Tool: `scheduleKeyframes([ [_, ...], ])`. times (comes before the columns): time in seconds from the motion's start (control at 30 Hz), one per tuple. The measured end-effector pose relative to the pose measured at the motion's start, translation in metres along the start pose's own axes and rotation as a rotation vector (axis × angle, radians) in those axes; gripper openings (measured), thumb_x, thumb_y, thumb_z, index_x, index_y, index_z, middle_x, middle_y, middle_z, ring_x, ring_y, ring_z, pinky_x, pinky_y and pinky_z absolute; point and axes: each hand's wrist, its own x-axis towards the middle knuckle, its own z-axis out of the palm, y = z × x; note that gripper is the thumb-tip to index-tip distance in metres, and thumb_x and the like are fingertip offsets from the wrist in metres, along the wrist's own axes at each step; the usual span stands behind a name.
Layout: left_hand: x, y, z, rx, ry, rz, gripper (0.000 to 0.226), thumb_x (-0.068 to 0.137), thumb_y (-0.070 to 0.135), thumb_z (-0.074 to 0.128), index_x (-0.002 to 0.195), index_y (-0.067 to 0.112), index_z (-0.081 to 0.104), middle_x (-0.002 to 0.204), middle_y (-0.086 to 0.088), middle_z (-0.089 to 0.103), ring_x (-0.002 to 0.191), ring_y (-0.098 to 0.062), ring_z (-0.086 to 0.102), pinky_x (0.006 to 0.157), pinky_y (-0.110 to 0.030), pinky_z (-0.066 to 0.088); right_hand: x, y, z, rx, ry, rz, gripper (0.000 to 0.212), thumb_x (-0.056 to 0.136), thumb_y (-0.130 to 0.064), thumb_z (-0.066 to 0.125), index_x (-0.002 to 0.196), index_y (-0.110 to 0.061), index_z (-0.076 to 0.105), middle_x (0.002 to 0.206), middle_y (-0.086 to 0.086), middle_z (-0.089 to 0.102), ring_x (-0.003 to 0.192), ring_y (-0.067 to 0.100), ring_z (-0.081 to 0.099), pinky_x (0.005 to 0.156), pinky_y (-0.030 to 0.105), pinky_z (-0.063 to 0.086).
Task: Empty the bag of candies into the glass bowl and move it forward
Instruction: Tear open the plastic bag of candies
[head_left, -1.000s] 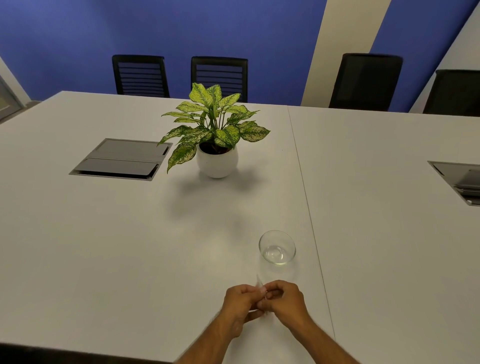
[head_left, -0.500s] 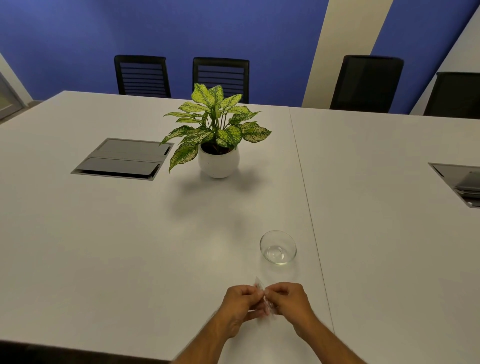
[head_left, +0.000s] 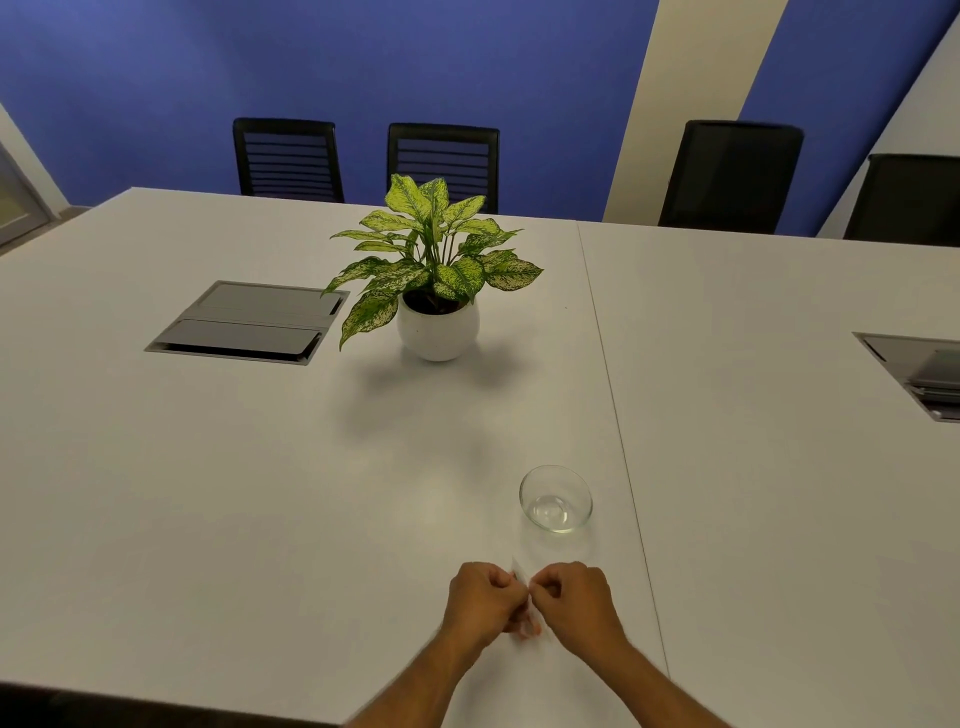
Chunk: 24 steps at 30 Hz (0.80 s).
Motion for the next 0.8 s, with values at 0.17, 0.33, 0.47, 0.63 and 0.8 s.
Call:
scheduleKeyframes([
  [0.17,-0.001,0.007,0.0,0.184,0.075,0.055,0.028,0.082,0.016,0.074,0.056,0.01,0.067,0.07,-0.019,0.076,0.064,-0.028,0.076,0.069,-0.039,0.067,0.0,-0.004,0.0,-0.194,0.036,-0.074,0.025,0.089,-0.024,0.054,0.075,-0.013,0.072,0.069,0.001,0.071,0.062,0.012,0.062,0.059,0.021,0.046],
  [0.33,-0.002,0.011,-0.003,0.253,0.133,0.018,0.032,0.074,0.025,0.078,0.053,0.015,0.057,0.064,-0.016,0.072,0.055,-0.026,0.069,0.067,-0.041,0.063,0.004,-0.002,-0.007,-0.307,0.095,-0.08,0.023,0.091,-0.025,0.051,0.072,-0.015,0.061,0.066,0.001,0.064,0.065,0.017,0.064,0.056,0.027,0.043],
  [0.47,-0.002,0.015,-0.005,0.293,0.164,0.006,0.034,0.072,0.034,0.077,0.054,0.017,0.053,0.058,-0.007,0.061,0.051,-0.016,0.054,0.054,-0.033,0.049,0.005,-0.001,-0.015,-0.361,0.147,-0.074,0.016,0.091,-0.019,0.05,0.097,-0.017,0.065,0.08,0.001,0.072,0.069,0.016,0.066,0.062,0.029,0.053],
  [0.63,0.0,0.018,-0.004,0.36,0.177,0.009,0.034,0.074,0.036,0.076,0.054,0.021,0.052,0.056,0.002,0.055,0.05,-0.012,0.05,0.054,-0.026,0.041,0.006,-0.001,-0.017,-0.374,0.145,-0.11,0.015,0.089,-0.019,0.056,0.102,-0.023,0.063,0.096,-0.004,0.068,0.079,0.011,0.061,0.064,0.022,0.053],
  [0.8,0.001,0.015,-0.004,0.362,0.137,-0.004,0.029,0.07,0.032,0.077,0.055,0.021,0.054,0.06,0.0,0.063,0.053,-0.014,0.059,0.056,-0.027,0.05,0.006,0.001,0.0,-0.328,0.014,-0.157,0.021,0.086,-0.022,0.065,0.104,-0.023,0.074,0.133,-0.008,0.057,0.117,0.01,0.055,0.085,0.018,0.048],
])
